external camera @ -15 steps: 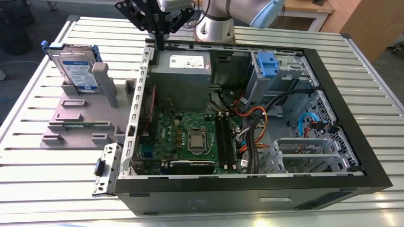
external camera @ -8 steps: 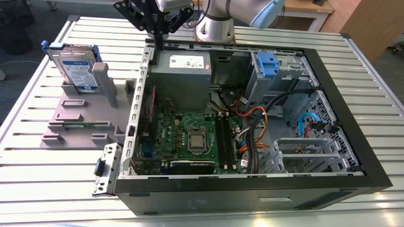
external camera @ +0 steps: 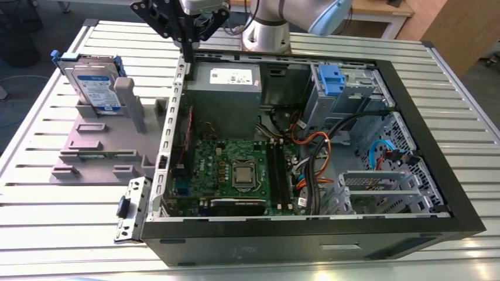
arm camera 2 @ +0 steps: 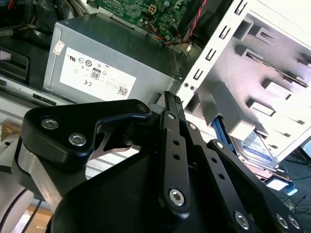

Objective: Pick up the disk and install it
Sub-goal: 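Reach for the disk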

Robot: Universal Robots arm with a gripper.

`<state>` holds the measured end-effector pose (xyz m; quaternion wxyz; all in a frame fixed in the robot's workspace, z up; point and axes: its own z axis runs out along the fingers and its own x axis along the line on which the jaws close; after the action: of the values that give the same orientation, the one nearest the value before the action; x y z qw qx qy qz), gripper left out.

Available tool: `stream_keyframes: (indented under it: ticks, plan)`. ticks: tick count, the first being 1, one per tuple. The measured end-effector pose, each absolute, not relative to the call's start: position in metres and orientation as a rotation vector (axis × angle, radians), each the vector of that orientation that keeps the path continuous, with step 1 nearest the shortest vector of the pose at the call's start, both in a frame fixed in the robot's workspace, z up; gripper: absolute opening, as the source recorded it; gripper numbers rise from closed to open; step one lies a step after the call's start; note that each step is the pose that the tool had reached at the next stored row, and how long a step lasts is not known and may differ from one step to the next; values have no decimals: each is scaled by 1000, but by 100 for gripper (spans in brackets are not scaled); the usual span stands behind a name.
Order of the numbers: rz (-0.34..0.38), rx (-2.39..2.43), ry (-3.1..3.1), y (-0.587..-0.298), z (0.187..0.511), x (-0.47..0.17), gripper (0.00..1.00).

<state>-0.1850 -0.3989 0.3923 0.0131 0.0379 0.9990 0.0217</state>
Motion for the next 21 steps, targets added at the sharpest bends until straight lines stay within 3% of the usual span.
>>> stream_keyframes:
  ticks: [21]
  plan:
    - [68, 118, 3112, -399, 392, -193, 11]
